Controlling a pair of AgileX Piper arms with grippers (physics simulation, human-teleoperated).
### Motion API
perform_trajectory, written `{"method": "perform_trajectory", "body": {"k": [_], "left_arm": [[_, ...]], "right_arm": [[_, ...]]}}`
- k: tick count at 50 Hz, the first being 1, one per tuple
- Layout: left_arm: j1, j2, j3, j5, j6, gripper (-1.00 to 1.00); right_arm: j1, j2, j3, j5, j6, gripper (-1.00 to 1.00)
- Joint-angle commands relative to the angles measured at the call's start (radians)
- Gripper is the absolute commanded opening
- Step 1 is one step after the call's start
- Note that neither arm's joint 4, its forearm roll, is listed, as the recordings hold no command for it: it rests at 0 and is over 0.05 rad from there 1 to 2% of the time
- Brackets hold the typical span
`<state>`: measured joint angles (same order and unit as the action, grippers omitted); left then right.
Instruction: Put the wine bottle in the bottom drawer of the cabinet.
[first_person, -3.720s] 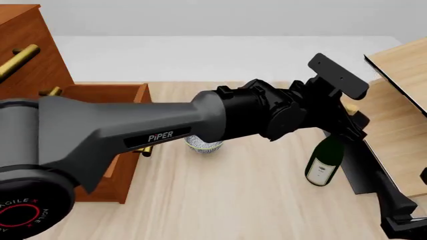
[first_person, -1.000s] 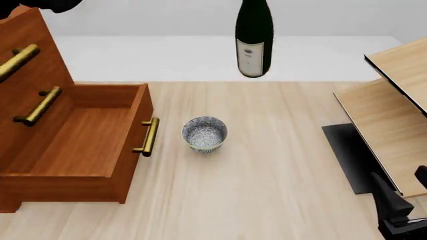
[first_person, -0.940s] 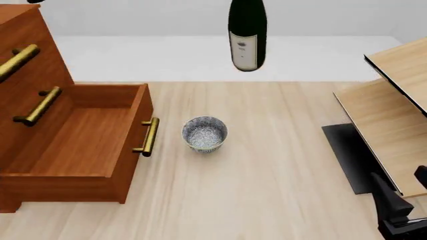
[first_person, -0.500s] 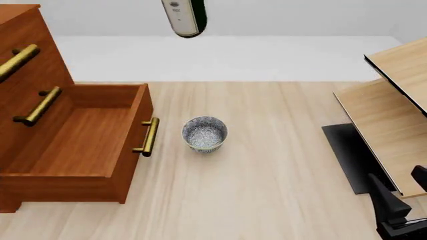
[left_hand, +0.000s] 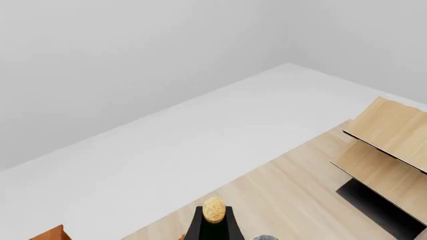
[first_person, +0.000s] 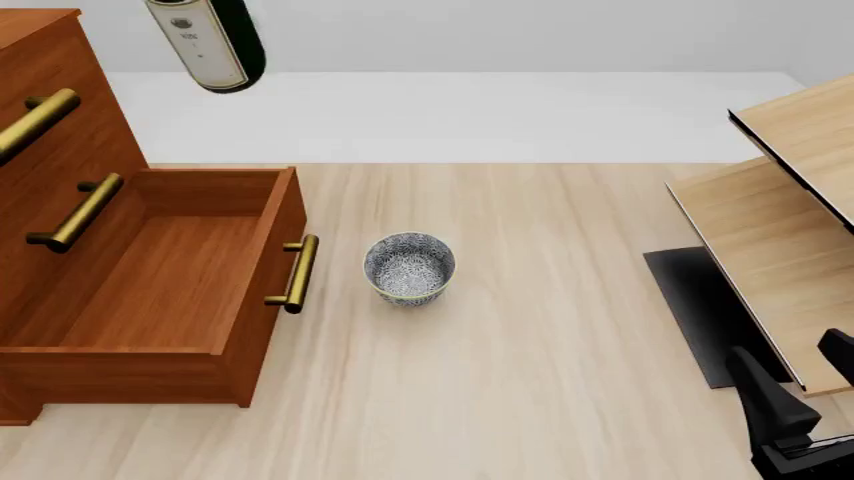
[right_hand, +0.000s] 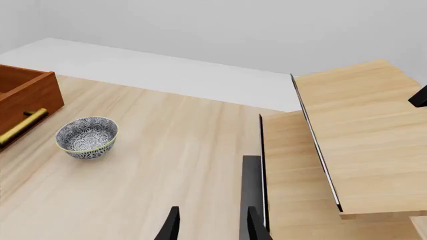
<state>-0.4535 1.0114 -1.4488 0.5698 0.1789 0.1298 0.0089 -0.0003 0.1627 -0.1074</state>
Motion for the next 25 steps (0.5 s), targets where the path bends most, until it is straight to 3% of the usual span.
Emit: {"method": "perform_trajectory", "body": {"k": [1, 8, 23, 25], "left_arm": [[0.069, -0.053, -0.010, 0.104, 0.008, -1.00], [0.103, -0.061, -0.023, 0.143, 0.008, -1.00], [0.169, -0.094, 0.069, 0.189, -0.008, -1.00], [0.179, -0.089, 0.069, 0.207, -0.048, -1.00]], "right_arm": [[0.005, 0.002, 0.000, -0.006, 0.003, 1.00], [0.009, 0.006, 0.000, -0.012, 0.004, 1.00], [0.017, 0.005, 0.000, -0.013, 0.003, 1.00], [0.018, 0.003, 0.000, -0.013, 0.003, 1.00]]}}
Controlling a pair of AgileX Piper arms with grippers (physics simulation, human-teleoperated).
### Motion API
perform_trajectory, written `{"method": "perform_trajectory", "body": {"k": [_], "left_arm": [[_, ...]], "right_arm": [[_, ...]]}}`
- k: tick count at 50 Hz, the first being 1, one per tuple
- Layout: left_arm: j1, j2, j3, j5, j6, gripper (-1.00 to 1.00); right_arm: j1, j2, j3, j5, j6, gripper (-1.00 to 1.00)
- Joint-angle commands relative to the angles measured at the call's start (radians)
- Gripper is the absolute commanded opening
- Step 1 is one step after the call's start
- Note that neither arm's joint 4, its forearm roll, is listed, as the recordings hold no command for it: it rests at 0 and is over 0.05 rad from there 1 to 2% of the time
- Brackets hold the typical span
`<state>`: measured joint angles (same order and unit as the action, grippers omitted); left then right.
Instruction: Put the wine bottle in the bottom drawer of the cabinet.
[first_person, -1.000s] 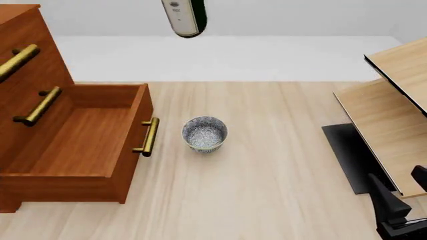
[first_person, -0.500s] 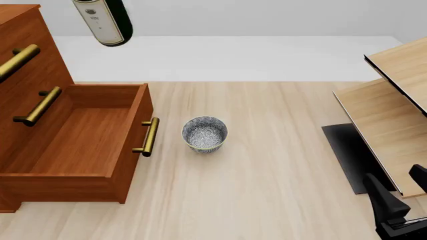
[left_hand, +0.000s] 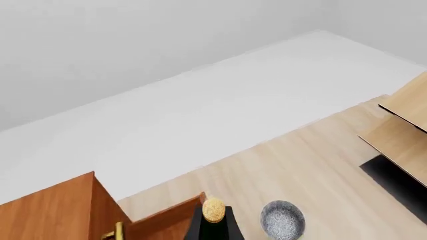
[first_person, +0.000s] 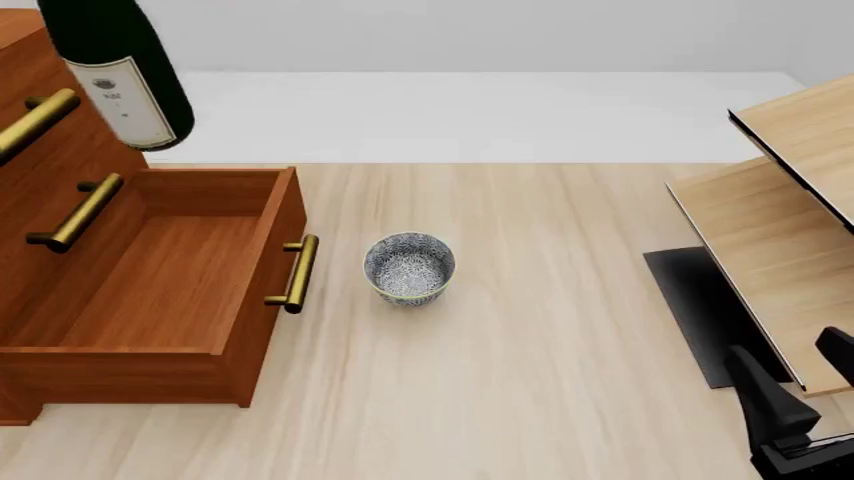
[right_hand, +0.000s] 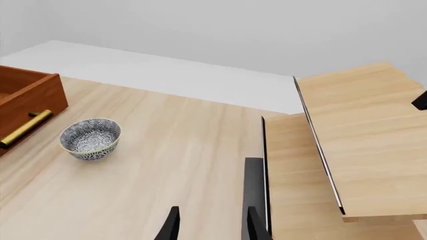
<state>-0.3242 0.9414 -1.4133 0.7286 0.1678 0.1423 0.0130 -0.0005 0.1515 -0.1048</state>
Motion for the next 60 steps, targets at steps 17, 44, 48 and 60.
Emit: {"method": "perform_trajectory", "body": {"k": [17, 44, 48, 60], "left_arm": [[0.101, -0.074, 0.116, 0.116, -0.011, -1.00], [0.086, -0.105, 0.229, 0.112, -0.097, -1.00], [0.097, -0.109, 0.254, 0.095, -0.085, -1.00], [0.119, -0.104, 0.311, 0.049, -0.087, -1.00]], "right_arm": [[0.005, -0.004, -0.001, 0.000, -0.001, 1.00], [0.010, -0.007, -0.001, 0.007, 0.000, 1.00], [0.011, -0.007, 0.000, 0.008, 0.001, 1.00], [0.011, -0.005, 0.000, 0.010, 0.001, 1.00]]}}
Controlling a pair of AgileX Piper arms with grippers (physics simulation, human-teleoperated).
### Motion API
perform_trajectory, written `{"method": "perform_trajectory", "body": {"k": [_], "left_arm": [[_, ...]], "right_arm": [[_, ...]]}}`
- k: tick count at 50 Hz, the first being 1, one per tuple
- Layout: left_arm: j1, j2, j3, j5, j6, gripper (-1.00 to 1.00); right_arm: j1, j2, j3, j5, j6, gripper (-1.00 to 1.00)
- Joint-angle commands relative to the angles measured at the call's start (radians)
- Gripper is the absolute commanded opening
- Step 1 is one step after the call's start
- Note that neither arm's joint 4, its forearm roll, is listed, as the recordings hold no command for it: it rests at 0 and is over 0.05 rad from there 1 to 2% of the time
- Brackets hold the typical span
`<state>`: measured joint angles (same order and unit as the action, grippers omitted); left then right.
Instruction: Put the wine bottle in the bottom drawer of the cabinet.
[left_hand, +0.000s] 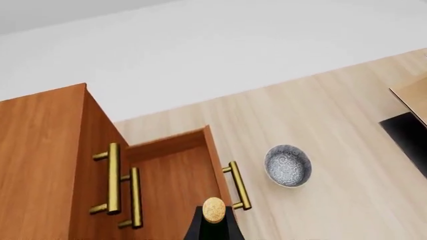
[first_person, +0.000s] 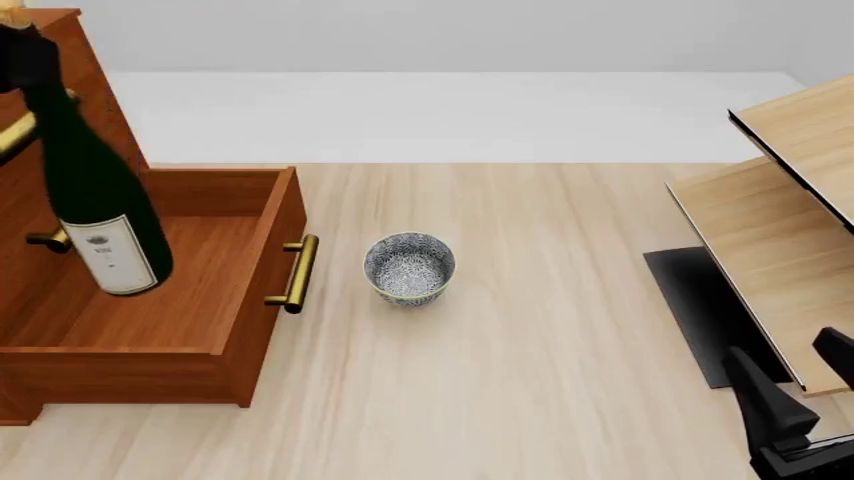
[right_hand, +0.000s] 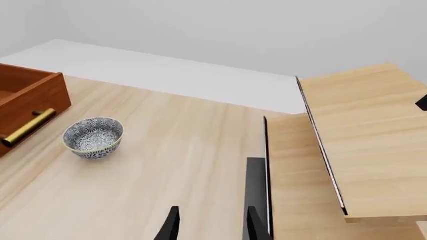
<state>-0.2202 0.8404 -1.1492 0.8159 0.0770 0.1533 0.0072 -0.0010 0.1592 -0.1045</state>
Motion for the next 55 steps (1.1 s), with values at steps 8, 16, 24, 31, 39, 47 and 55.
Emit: {"method": "perform_trajectory", "body": {"k": [8, 16, 24, 31, 39, 47, 55], "left_arm": [[0.019, 0.009, 0.082, -0.072, -0.006, -1.00], [0.017, 0.011, 0.125, -0.099, -0.014, -1.00], [0.021, 0.007, 0.160, -0.116, -0.012, -1.00], [0.015, 0.003, 0.174, -0.121, -0.017, -1.00], [0.012, 0.003, 0.183, -0.126, -0.019, -1.00], [0.015, -0.002, 0.196, -0.134, -0.012, -1.00], [0.043, 0.076, 0.176, -0.177, -0.026, -1.00]], "right_arm": [[0.001, 0.003, 0.001, 0.005, -0.001, 1.00], [-0.001, 0.003, 0.001, 0.008, -0.001, 1.00], [-0.002, 0.002, 0.001, 0.010, 0.000, 1.00], [0.001, 0.006, 0.001, 0.009, -0.001, 1.00], [0.001, 0.005, 0.001, 0.009, -0.001, 1.00], [0.002, 0.005, 0.001, 0.012, -0.002, 1.00], [0.006, 0.014, 0.001, 0.003, 0.001, 1.00]]}}
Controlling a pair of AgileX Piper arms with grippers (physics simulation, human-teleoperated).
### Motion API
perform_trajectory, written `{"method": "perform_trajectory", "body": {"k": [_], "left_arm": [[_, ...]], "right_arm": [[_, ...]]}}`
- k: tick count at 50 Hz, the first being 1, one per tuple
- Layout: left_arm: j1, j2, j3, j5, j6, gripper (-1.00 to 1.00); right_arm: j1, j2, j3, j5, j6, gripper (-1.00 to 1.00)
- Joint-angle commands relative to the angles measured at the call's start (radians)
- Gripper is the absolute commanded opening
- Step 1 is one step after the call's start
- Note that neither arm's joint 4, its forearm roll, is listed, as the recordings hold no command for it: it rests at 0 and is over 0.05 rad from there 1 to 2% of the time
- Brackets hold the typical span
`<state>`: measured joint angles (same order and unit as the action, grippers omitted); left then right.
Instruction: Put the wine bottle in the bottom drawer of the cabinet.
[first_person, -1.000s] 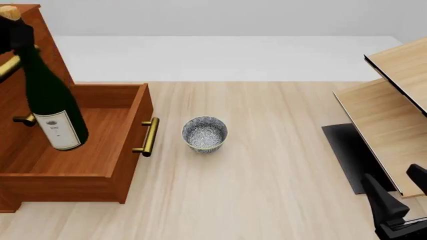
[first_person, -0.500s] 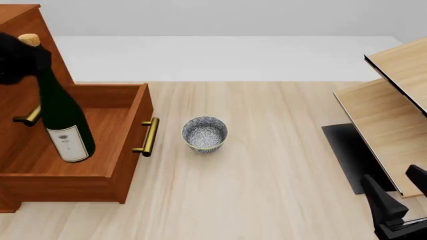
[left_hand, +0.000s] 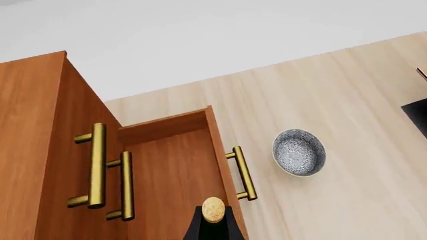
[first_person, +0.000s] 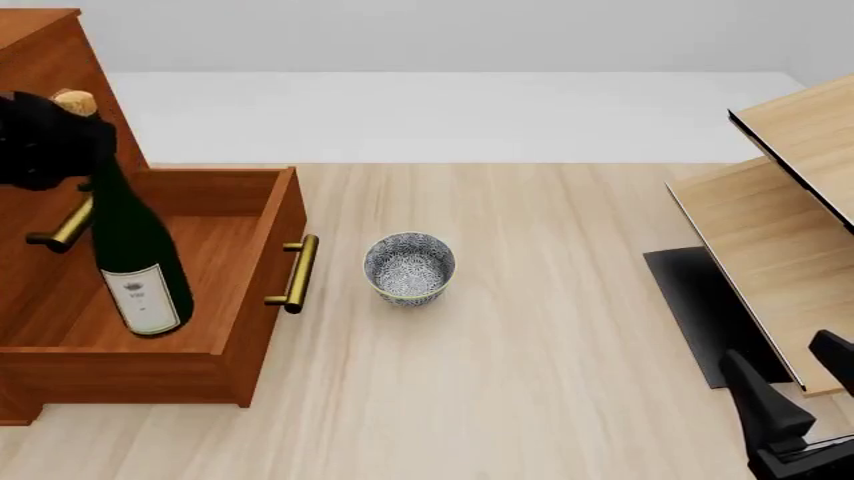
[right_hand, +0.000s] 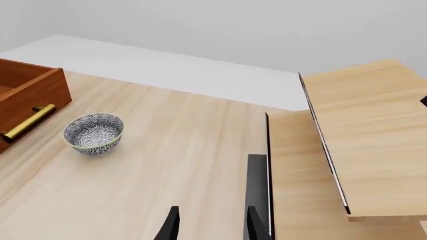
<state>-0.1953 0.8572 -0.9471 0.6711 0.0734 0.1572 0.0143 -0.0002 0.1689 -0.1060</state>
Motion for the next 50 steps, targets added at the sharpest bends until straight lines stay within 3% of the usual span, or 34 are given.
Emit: {"method": "perform_trajectory", "body": {"k": [1, 12, 14, 15, 16, 27, 36, 44, 50], "left_arm": [[0.021, 0.061, -0.031, -0.032, -0.019, -1.00], [0.026, 0.160, -0.082, -0.052, -0.052, -1.00], [0.051, 0.168, -0.093, -0.059, -0.025, -1.00], [0.031, 0.177, -0.097, -0.054, -0.050, -1.00], [0.063, 0.190, -0.098, -0.067, -0.019, -1.00], [0.070, 0.257, -0.065, -0.122, -0.035, -1.00], [0.117, 0.327, -0.059, -0.174, 0.001, -1.00], [0.085, 0.381, -0.042, -0.204, -0.051, -1.00], [0.090, 0.326, 0.003, -0.183, -0.058, -1.00]], "right_arm": [[0.001, 0.008, 0.000, -0.007, 0.002, 1.00], [0.002, 0.025, -0.001, -0.019, 0.005, 1.00], [0.001, 0.026, -0.001, -0.020, 0.006, 1.00], [0.000, 0.026, -0.001, -0.021, 0.006, 1.00], [-0.001, 0.026, -0.001, -0.021, 0.006, 1.00], [-0.002, 0.020, -0.001, -0.015, 0.008, 1.00], [-0.001, 0.024, -0.001, -0.017, 0.006, 1.00], [-0.001, 0.027, -0.001, -0.016, 0.006, 1.00], [0.000, 0.026, 0.000, -0.014, 0.006, 1.00]]}}
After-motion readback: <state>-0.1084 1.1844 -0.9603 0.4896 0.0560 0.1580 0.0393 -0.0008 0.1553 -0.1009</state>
